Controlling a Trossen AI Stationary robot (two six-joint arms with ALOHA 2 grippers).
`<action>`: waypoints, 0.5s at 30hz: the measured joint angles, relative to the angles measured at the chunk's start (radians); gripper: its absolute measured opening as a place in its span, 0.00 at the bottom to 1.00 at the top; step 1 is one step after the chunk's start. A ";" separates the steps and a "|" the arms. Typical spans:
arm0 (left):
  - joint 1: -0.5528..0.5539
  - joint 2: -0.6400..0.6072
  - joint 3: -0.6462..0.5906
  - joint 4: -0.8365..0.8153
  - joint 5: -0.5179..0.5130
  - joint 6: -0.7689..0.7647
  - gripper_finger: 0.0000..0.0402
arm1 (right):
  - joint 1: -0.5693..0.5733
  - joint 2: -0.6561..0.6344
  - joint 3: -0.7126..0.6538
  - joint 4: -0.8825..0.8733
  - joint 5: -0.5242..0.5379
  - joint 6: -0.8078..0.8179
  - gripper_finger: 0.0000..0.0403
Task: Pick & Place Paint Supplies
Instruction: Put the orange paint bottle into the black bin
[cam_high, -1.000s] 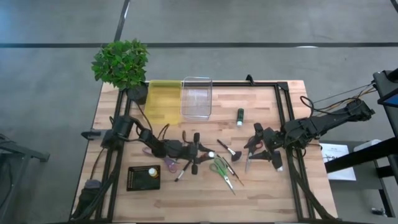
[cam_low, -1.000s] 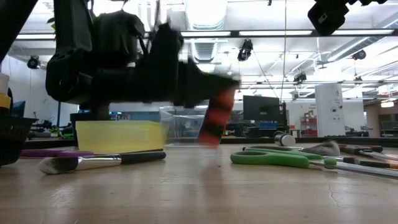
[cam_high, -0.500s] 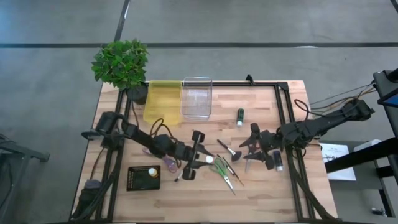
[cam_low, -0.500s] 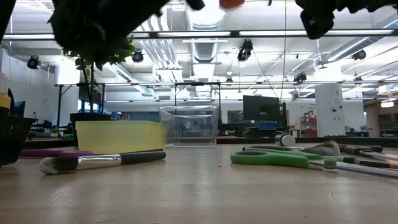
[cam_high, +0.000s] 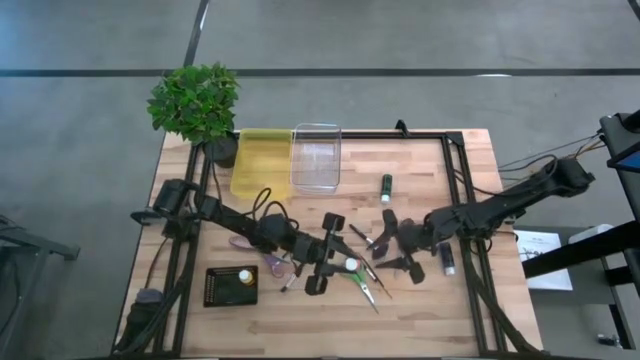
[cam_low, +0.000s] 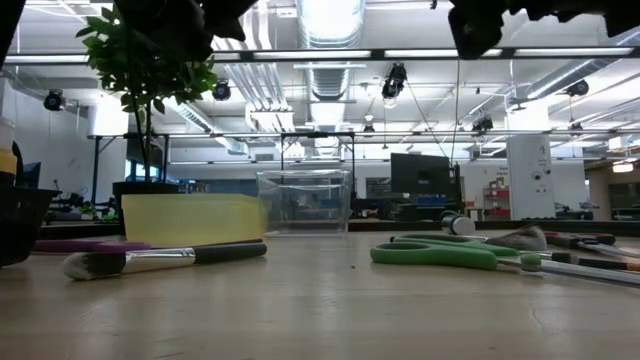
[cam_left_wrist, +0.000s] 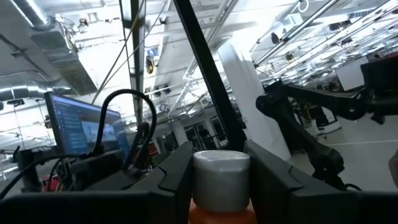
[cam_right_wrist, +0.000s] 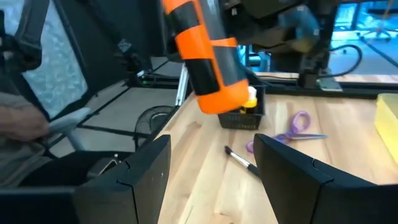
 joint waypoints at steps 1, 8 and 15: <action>0.000 0.000 0.000 0.000 0.001 0.000 0.29 | 0.000 0.013 0.007 0.000 -0.005 -0.013 0.57; 0.000 0.000 0.000 0.004 0.019 -0.011 0.29 | -0.001 0.080 0.062 -0.003 -0.012 -0.122 0.57; -0.001 0.000 -0.001 0.006 0.029 -0.020 0.29 | -0.002 0.109 0.111 -0.003 -0.039 -0.168 0.57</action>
